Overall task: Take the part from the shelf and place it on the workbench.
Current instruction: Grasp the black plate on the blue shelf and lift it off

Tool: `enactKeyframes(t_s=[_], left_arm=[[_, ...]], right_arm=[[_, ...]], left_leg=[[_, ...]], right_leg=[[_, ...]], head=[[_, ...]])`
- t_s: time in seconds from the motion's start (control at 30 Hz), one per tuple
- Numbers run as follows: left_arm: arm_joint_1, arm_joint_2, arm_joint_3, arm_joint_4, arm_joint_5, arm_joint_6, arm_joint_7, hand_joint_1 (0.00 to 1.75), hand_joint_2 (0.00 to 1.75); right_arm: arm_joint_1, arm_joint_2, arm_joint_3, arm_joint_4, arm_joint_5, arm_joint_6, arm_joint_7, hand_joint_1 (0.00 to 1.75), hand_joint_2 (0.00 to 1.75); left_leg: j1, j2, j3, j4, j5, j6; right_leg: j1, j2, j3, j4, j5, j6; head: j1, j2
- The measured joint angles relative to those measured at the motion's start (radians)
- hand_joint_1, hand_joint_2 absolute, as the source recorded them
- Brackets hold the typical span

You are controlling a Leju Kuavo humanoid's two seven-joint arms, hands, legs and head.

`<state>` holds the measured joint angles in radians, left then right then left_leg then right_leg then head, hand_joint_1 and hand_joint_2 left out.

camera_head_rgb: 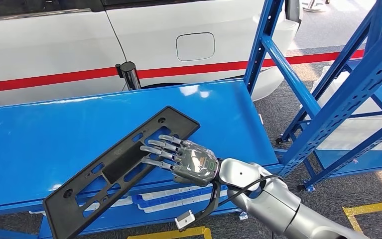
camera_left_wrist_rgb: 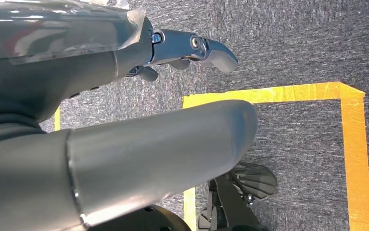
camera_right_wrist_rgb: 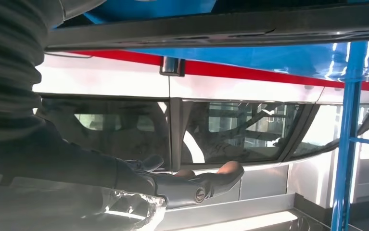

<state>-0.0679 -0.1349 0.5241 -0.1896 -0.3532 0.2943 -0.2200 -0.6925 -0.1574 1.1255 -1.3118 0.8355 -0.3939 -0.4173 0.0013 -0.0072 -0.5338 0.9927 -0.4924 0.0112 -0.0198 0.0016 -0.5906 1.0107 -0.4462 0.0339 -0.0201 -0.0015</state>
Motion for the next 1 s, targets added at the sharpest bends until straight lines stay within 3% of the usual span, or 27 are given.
enactKeyframes(t_s=[1.0], left_arm=[[0.0,-0.009,0.019,0.0,0.0,-0.002,-0.012,0.0,0.0]], right_arm=[[0.015,0.096,0.089,0.24,0.002,-0.072,-0.017,0.0,1.75]], left_leg=[[0.0,0.0,0.0,0.0,0.0,0.0]], right_leg=[[0.0,0.0,0.0,0.0,0.0,0.0]], head=[[0.0,0.0]])
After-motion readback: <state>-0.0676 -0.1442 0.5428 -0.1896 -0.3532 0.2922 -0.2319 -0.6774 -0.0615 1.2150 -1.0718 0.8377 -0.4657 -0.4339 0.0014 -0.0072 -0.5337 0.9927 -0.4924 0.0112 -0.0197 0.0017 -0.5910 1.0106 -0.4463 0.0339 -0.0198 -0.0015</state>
